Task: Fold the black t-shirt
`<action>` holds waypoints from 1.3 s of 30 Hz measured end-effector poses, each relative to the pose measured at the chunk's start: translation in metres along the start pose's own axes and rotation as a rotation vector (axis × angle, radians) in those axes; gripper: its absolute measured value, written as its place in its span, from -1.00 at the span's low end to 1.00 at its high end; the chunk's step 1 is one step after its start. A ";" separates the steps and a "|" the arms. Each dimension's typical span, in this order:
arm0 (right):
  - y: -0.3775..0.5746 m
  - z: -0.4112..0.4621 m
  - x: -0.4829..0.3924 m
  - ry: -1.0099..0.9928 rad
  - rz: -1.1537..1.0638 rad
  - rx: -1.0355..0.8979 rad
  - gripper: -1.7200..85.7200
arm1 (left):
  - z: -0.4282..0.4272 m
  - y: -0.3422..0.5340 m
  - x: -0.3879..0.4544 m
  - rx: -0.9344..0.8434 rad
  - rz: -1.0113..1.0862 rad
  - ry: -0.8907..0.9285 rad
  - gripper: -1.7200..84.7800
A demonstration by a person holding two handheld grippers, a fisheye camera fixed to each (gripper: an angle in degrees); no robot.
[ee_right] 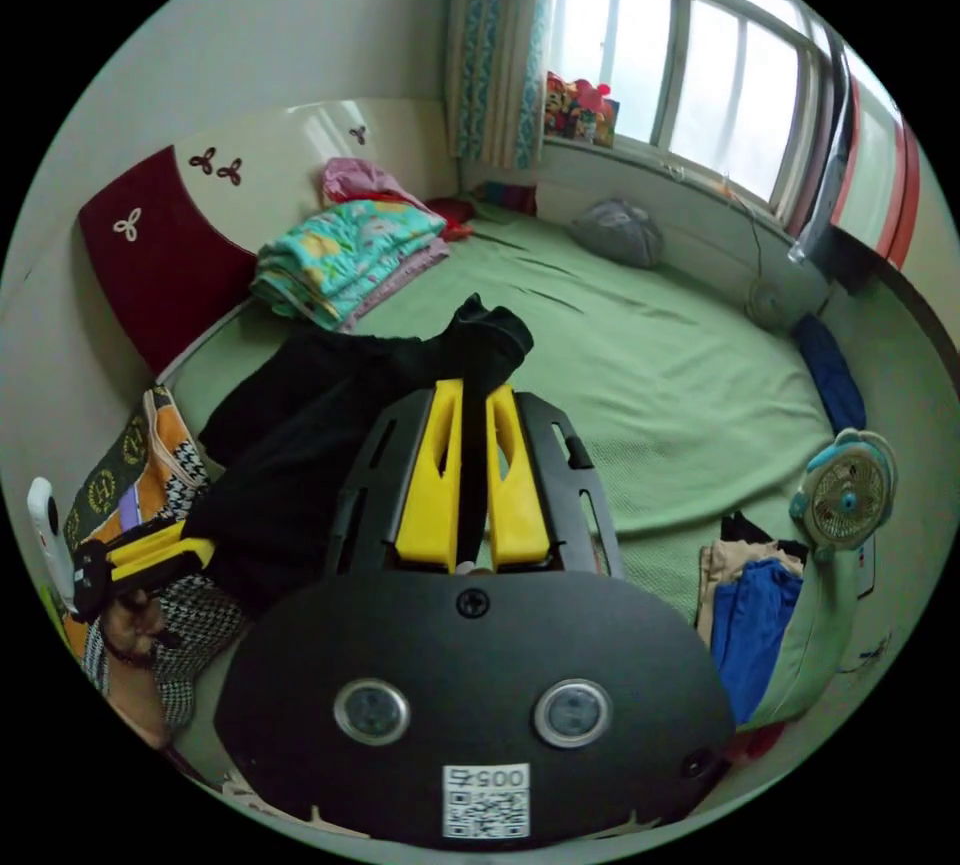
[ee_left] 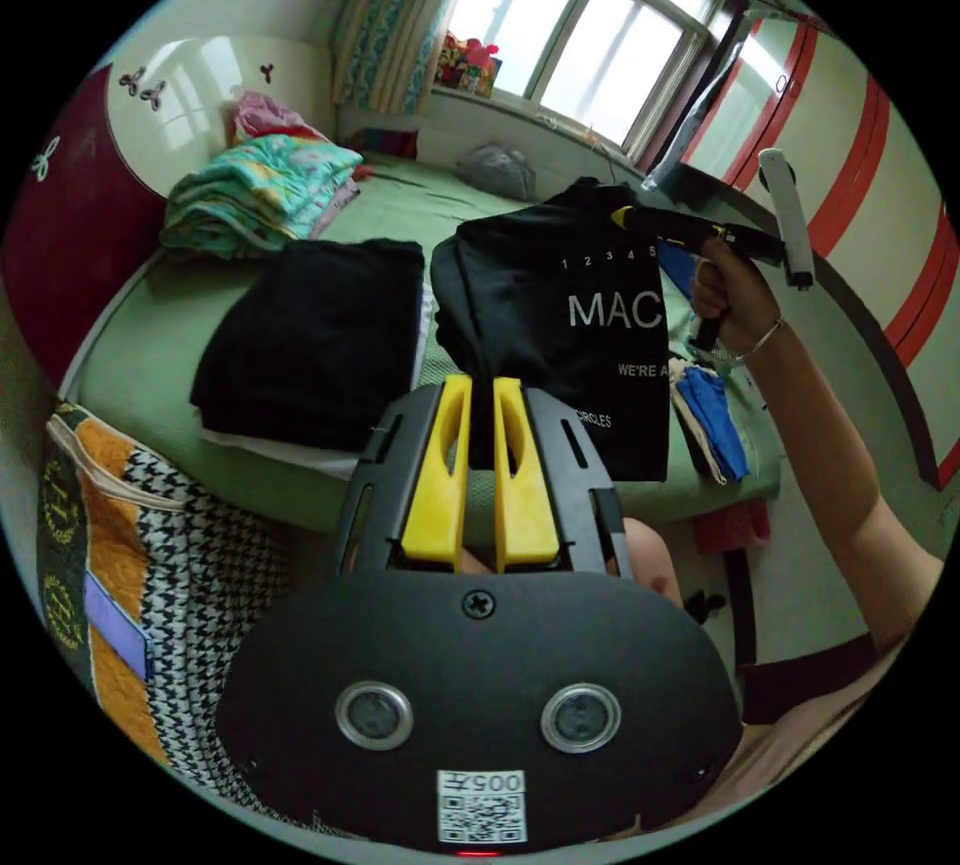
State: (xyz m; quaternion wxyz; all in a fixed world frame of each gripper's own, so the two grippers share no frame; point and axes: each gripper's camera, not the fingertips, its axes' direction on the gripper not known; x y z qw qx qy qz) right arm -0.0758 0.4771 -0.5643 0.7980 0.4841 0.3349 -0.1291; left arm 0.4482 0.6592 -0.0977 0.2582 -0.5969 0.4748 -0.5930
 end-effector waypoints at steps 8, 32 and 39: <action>-0.053 0.013 -0.084 -0.095 -0.039 0.066 -0.96 | -0.052 -0.031 -0.046 0.012 -0.033 -0.202 -0.85; 0.142 0.152 -0.161 -0.313 -0.117 -0.333 -0.96 | 0.083 -0.032 -0.049 -0.269 -0.053 -0.369 -0.83; 0.190 0.133 -0.148 -0.179 -0.159 -0.374 -0.99 | 0.093 -0.003 0.004 -0.280 -0.067 -0.462 -0.96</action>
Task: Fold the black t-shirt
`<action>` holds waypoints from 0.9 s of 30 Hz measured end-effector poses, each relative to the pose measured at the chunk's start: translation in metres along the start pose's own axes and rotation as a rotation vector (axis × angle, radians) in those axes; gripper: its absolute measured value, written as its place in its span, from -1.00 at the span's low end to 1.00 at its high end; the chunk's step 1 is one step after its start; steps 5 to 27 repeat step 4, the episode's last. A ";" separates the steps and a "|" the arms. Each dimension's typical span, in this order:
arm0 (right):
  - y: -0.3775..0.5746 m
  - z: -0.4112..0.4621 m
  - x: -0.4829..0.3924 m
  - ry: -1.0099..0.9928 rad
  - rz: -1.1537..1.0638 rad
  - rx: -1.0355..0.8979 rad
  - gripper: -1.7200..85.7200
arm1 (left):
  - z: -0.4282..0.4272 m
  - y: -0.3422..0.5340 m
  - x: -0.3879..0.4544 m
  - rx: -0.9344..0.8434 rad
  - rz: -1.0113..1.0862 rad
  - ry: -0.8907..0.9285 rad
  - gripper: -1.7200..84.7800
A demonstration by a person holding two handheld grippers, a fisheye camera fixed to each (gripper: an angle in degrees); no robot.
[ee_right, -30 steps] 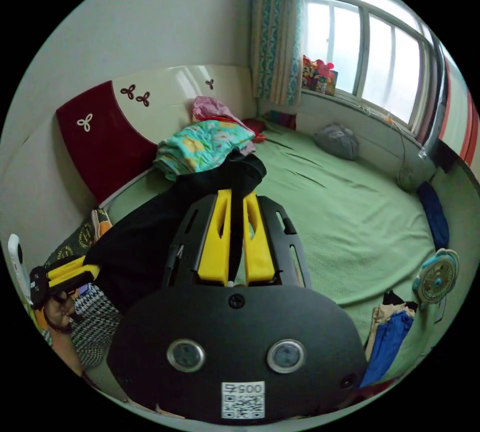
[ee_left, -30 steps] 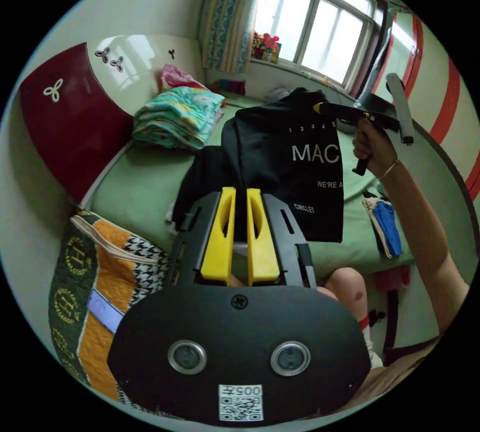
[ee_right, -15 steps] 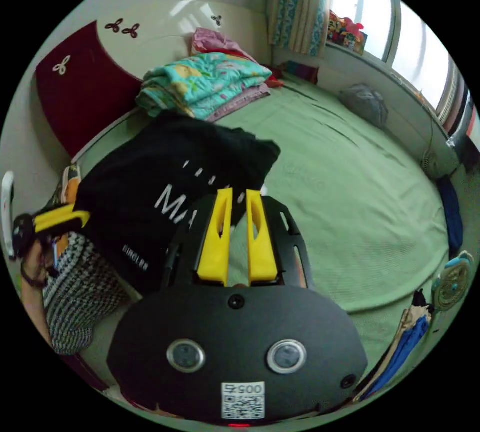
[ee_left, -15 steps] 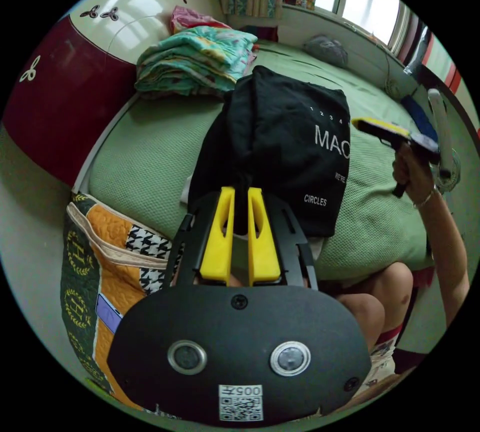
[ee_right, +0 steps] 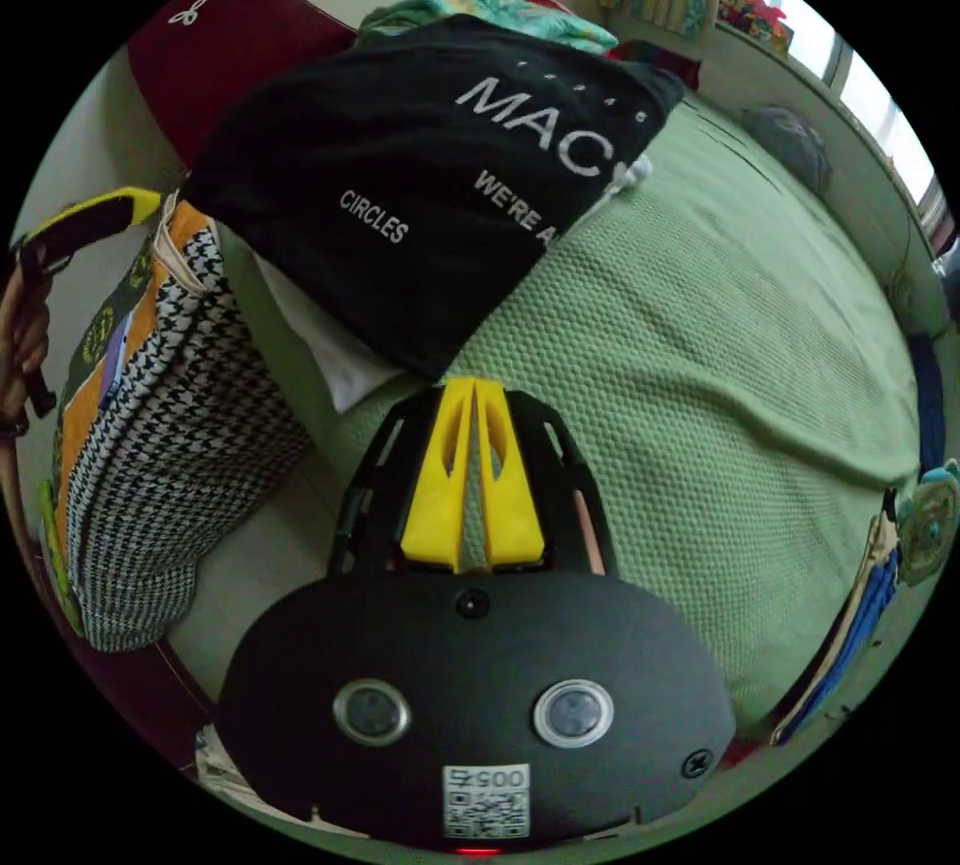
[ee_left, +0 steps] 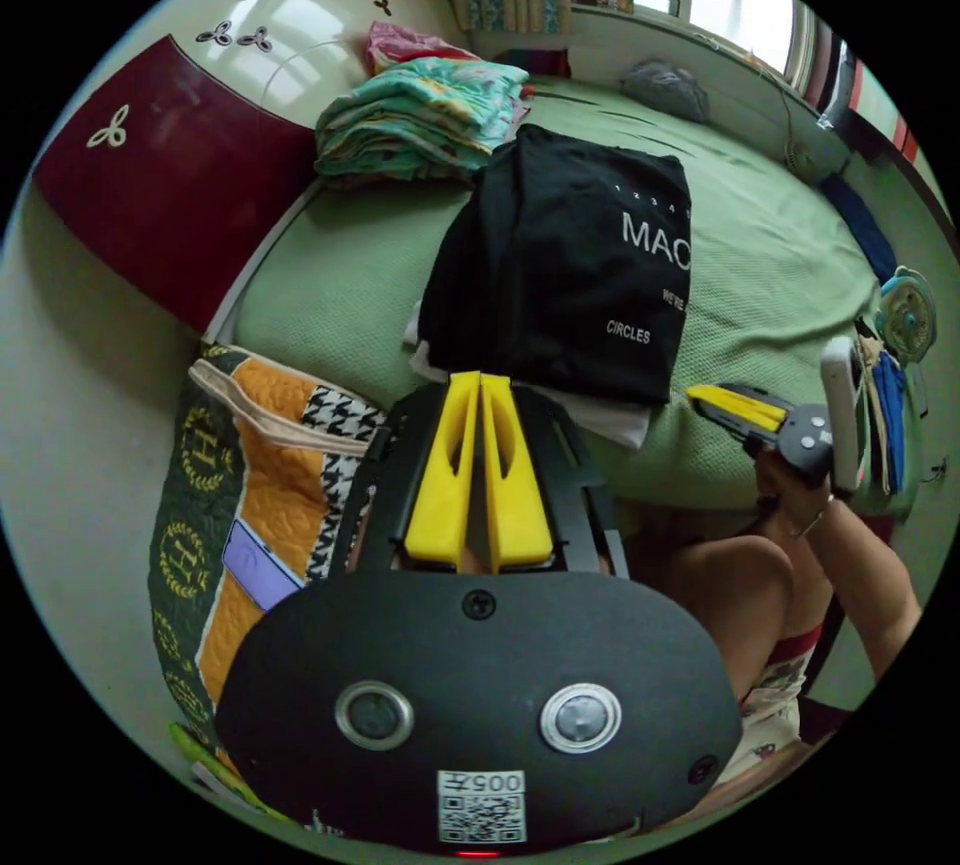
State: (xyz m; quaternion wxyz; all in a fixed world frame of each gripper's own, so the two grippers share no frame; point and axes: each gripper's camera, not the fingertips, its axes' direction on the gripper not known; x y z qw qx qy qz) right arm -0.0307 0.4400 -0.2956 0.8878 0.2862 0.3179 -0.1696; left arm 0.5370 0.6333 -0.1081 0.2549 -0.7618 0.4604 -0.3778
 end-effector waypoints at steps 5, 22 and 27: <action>0.044 -0.040 0.047 0.006 0.127 0.125 -0.99 | 0.006 0.009 0.052 0.009 0.011 0.041 -0.97; 0.044 -0.040 0.047 0.006 0.127 0.125 -0.99 | 0.006 0.009 0.052 0.009 0.011 0.041 -0.97; 0.044 -0.040 0.047 0.006 0.127 0.125 -0.99 | 0.006 0.009 0.052 0.009 0.011 0.041 -0.97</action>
